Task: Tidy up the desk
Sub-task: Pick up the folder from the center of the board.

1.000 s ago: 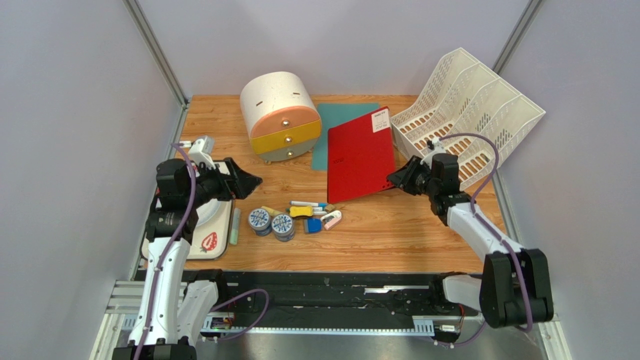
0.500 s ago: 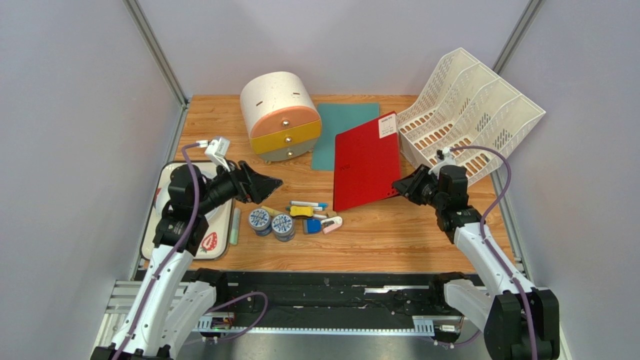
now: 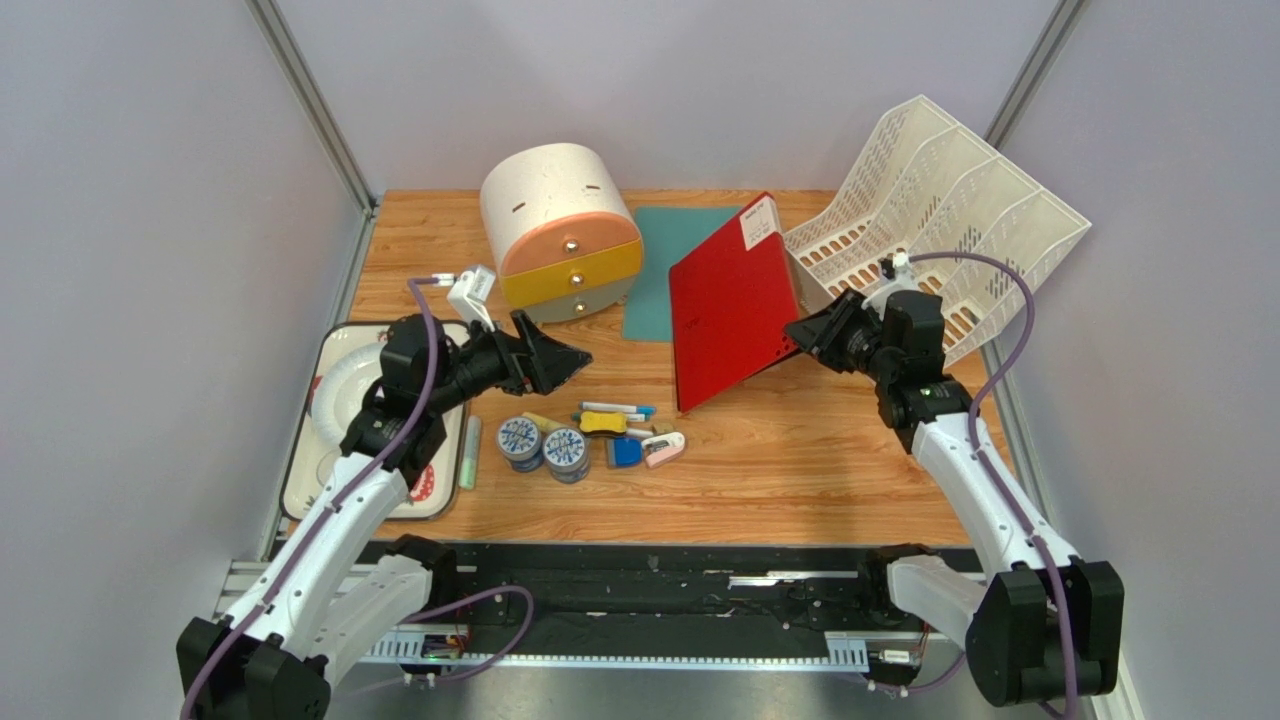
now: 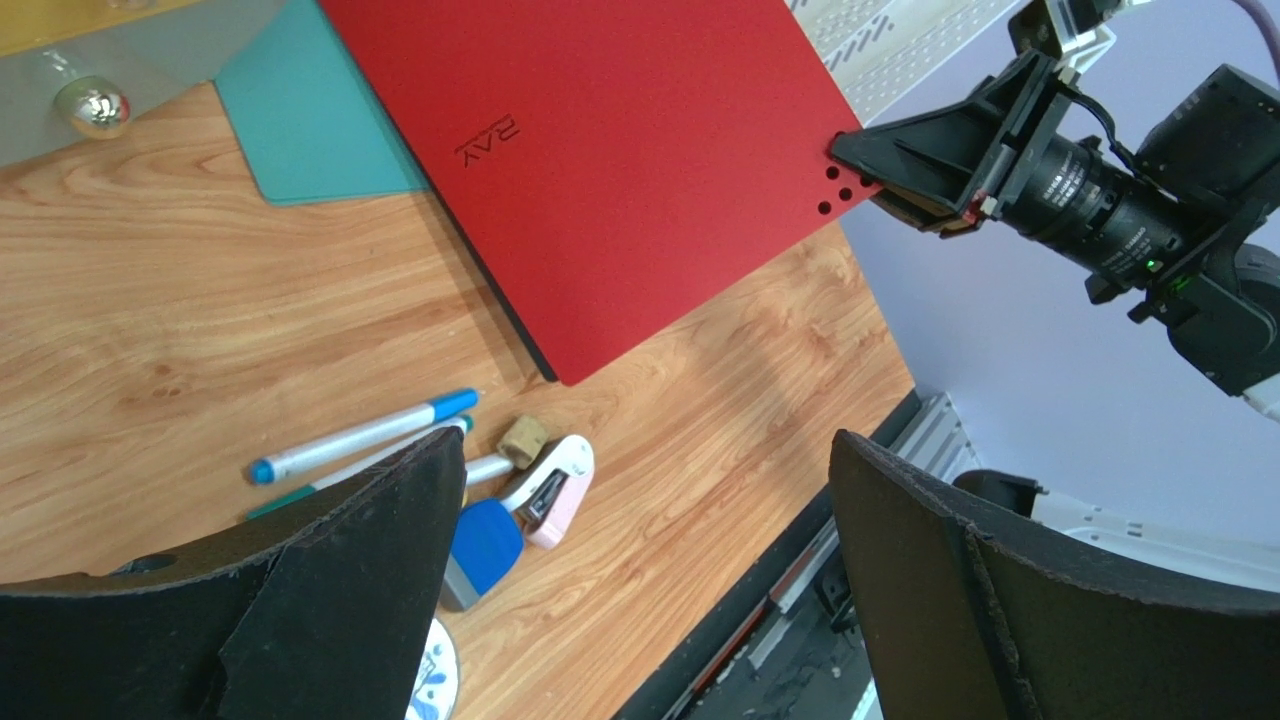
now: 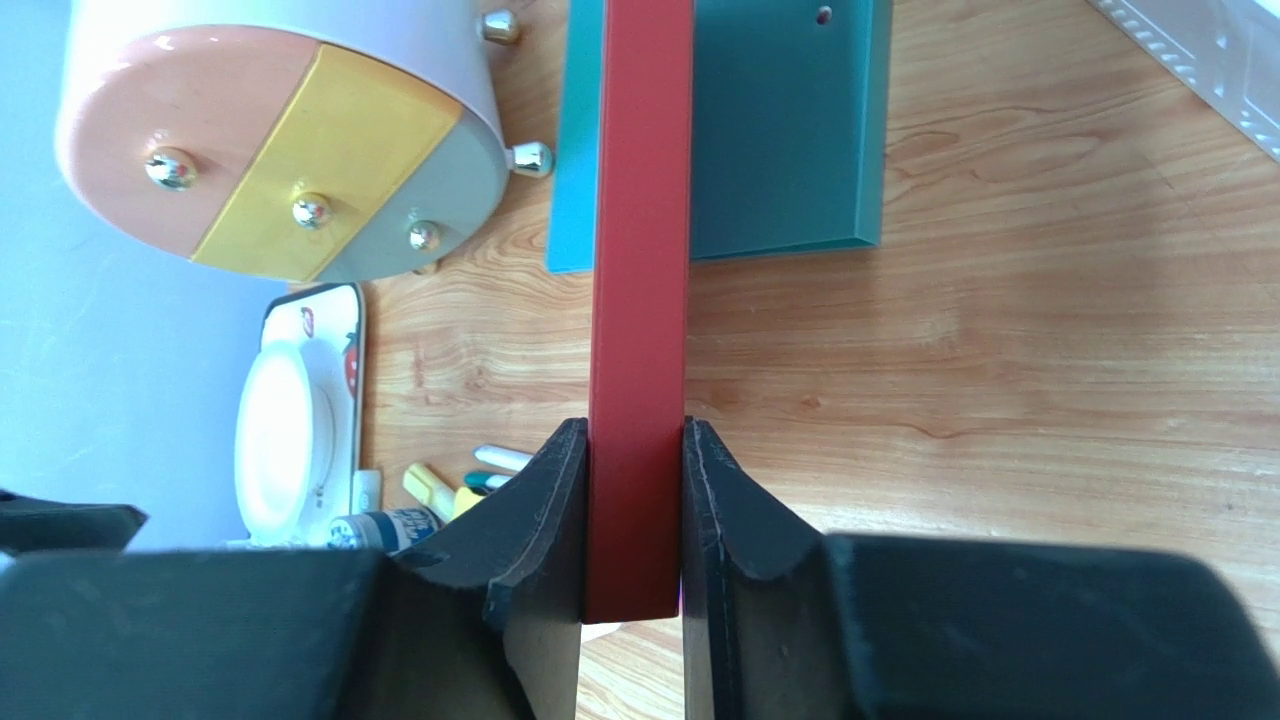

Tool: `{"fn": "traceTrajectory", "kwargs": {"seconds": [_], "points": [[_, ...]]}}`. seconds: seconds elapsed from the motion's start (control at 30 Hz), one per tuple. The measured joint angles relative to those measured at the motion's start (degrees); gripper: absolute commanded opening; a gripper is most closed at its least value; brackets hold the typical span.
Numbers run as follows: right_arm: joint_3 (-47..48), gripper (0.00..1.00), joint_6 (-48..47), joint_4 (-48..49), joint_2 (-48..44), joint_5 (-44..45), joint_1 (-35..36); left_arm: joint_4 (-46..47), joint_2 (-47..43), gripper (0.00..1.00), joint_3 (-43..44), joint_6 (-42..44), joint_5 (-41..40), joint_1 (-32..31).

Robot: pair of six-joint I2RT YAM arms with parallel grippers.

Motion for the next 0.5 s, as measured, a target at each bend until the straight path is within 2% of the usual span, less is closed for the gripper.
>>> {"fn": "traceTrajectory", "kwargs": {"seconds": [0.33,0.5], "points": [[0.74,0.00,0.70,-5.68,-0.63,0.83,0.00,5.88,4.39,0.99,-2.43,-2.64,-1.88,-3.06],[-4.00,0.00,-0.72,-7.10,-4.55,3.89,0.00,7.13,4.70,0.99,-2.54,-2.69,-2.08,-3.50]]}}
